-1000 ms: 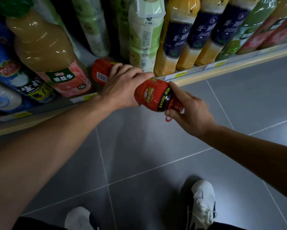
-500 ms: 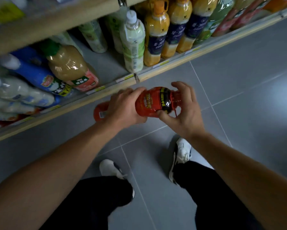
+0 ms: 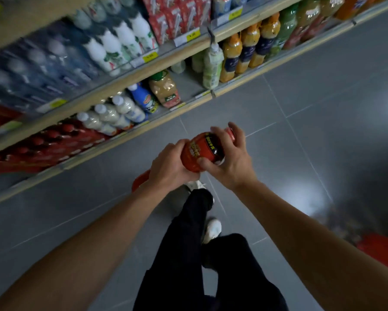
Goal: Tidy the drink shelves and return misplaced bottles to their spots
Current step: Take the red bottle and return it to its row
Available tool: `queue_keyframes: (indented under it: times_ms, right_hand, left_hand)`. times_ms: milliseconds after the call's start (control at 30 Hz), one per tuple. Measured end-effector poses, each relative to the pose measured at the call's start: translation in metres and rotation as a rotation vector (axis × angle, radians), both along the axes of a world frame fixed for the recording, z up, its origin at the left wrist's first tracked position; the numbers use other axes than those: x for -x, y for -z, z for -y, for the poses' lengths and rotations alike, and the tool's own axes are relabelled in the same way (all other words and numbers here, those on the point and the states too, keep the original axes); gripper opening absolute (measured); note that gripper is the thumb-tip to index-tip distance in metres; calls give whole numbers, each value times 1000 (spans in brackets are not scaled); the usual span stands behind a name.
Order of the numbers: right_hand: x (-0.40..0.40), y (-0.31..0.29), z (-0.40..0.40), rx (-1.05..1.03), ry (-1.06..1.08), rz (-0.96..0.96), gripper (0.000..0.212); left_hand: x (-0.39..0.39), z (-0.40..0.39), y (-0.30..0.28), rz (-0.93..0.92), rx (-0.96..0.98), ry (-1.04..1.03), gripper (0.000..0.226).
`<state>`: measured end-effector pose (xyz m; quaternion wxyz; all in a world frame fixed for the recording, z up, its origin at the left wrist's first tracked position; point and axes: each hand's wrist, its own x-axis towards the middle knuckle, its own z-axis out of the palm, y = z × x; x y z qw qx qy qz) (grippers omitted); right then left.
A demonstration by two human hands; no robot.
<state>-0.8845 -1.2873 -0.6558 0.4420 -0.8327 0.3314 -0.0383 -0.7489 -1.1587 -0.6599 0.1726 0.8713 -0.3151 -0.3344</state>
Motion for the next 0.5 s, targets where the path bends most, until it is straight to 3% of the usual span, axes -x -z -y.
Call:
queue_keyframes:
  times_ms: [133, 500]
  right_hand:
    - [9, -39, -66, 30, -187, -5, 85]
    - [12, -124, -267, 93, -472, 29, 86]
  left_hand:
    - [26, -86, -44, 9, 8, -118, 94]
    - [74, -309, -142, 19, 119, -369, 79]
